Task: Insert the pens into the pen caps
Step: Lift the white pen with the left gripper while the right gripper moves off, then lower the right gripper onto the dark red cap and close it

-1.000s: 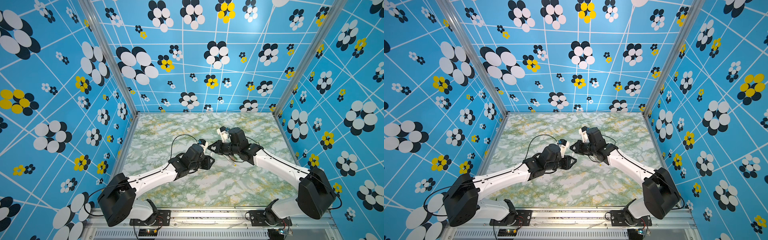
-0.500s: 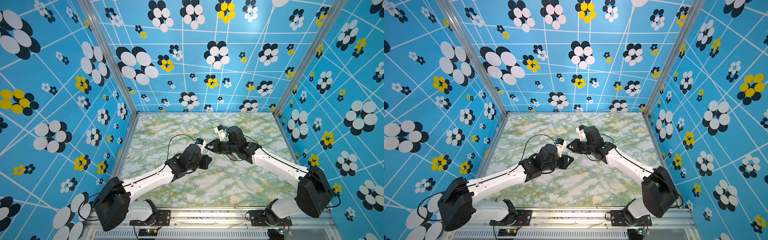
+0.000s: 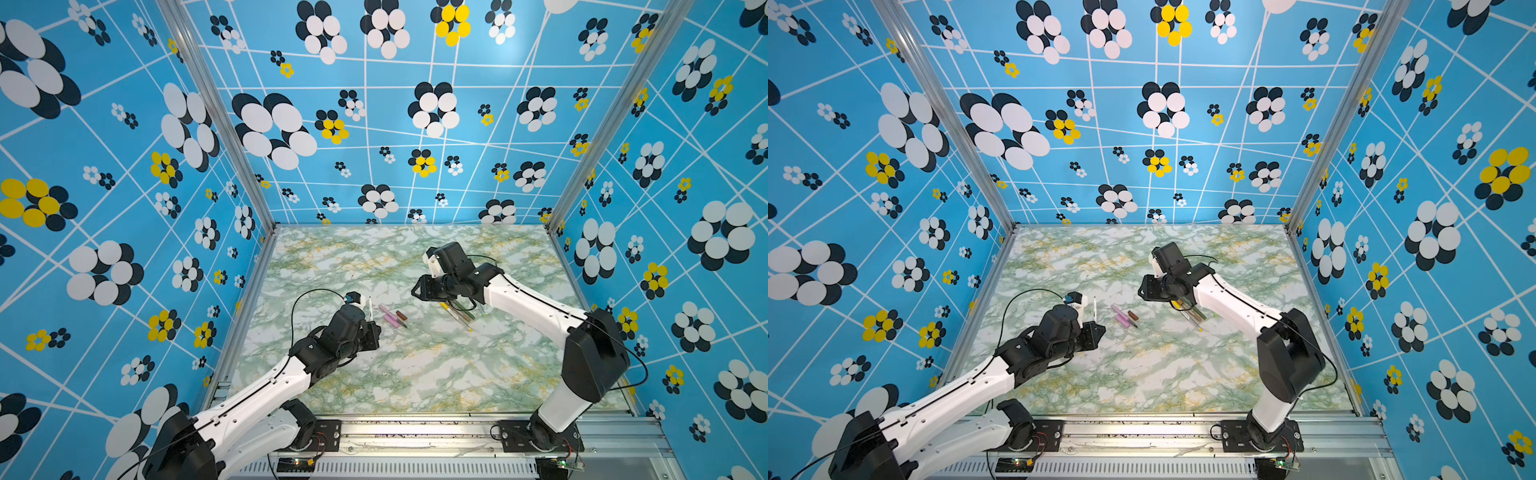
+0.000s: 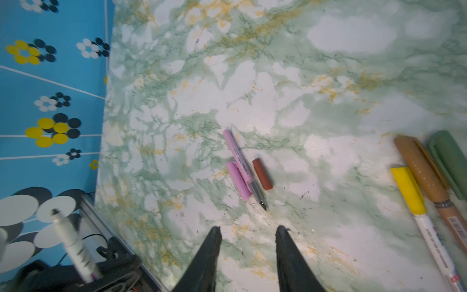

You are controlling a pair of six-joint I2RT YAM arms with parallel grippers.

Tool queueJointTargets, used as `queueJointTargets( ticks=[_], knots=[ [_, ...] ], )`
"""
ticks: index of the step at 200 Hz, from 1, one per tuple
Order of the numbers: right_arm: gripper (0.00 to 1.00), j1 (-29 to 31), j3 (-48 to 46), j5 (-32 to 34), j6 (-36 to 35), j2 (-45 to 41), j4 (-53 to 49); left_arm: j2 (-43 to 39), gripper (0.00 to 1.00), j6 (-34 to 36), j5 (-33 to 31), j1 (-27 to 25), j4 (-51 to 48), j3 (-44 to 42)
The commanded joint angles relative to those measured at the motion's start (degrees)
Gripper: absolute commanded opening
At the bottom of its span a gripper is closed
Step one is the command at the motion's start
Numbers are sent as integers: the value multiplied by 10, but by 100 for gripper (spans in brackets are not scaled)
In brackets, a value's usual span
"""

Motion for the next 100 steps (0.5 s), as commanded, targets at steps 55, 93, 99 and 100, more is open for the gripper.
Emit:
queueJointTargets(
  ticks=[55, 93, 99, 100],
  knots=[
    [46, 41, 108, -17, 31, 113, -81, -71, 0, -14, -6, 30, -37, -38],
    [47, 41, 78, -63, 114, 128, -9, -70, 0, -7, 9, 43, -27, -45],
    [47, 41, 76, -66, 123, 131, -2, -70, 0, -5, 11, 45, -27, -46],
    [47, 41, 75, -67, 124, 131, -1, -70, 0, -4, 11, 46, -27, -46]
  ],
)
